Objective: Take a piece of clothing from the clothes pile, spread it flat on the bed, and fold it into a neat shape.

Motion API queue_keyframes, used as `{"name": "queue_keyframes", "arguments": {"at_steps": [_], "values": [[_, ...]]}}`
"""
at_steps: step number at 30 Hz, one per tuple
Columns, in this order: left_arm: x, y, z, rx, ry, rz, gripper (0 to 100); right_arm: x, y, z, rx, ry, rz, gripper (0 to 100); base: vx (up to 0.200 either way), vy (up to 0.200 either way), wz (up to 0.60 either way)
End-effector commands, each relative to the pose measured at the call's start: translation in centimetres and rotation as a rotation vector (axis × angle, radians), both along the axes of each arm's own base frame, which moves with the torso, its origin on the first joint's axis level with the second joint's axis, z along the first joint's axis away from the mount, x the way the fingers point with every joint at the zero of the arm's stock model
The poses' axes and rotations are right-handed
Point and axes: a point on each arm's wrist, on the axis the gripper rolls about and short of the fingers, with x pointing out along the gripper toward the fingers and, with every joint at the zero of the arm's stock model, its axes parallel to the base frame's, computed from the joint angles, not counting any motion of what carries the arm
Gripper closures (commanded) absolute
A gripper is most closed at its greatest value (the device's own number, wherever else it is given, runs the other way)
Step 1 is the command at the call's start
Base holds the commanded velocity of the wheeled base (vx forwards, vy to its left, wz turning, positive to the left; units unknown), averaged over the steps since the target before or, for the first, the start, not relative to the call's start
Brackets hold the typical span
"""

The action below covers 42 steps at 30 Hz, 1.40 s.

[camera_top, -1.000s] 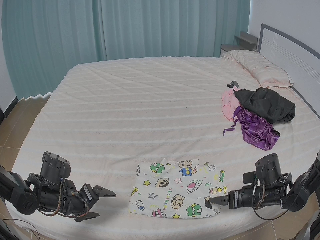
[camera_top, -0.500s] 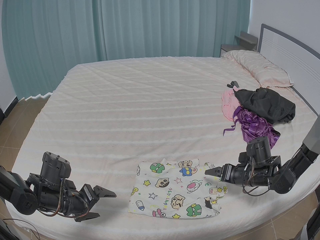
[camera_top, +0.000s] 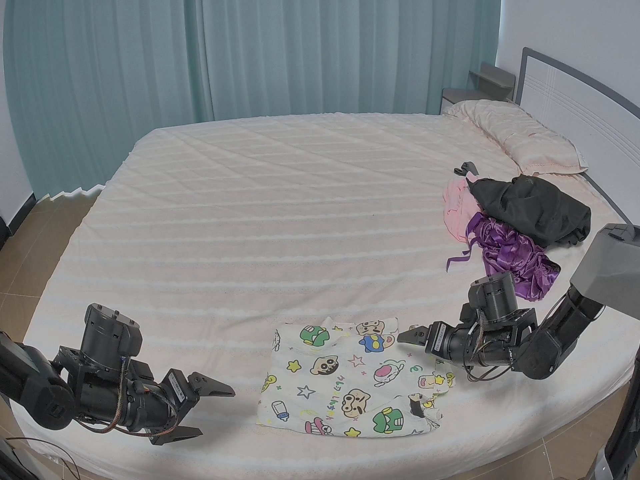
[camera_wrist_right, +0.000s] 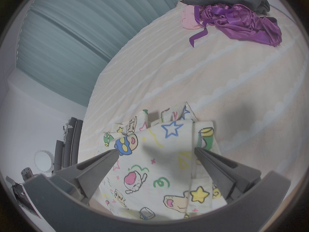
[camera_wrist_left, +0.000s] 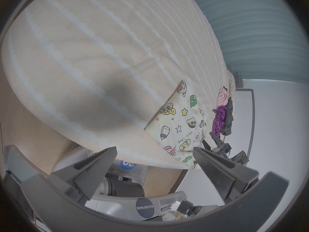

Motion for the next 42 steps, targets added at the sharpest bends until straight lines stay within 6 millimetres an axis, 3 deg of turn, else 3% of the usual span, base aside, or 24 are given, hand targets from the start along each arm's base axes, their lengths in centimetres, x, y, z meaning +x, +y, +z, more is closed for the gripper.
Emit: {"name": "queue_keyframes", "arguments": {"at_steps": [1,8,19,32,42], "values": [[0.1,0.0,-0.1,0.002,0.006,0.000,0,0.9,0.2,-0.7,0.006,0.008,-0.014,100,0.000,0.000,0.00],[0.1,0.0,-0.1,0.003,0.006,0.004,0,1.7,-0.2,-0.8,0.008,-0.001,-0.039,100,0.000,0.000,0.00],[0.1,0.0,-0.1,0.003,0.006,0.006,0,2.7,-1.8,0.6,0.033,-0.077,-0.093,100,0.000,0.000,0.00],[0.1,0.0,-0.1,0.003,0.006,0.006,0,5.1,-1.8,1.4,0.057,-0.156,-0.110,100,0.000,0.000,0.00],[0.1,0.0,-0.1,0.003,0.006,0.006,0,5.9,-1.7,0.1,0.049,-0.133,-0.112,100,0.000,0.000,0.00]]}}
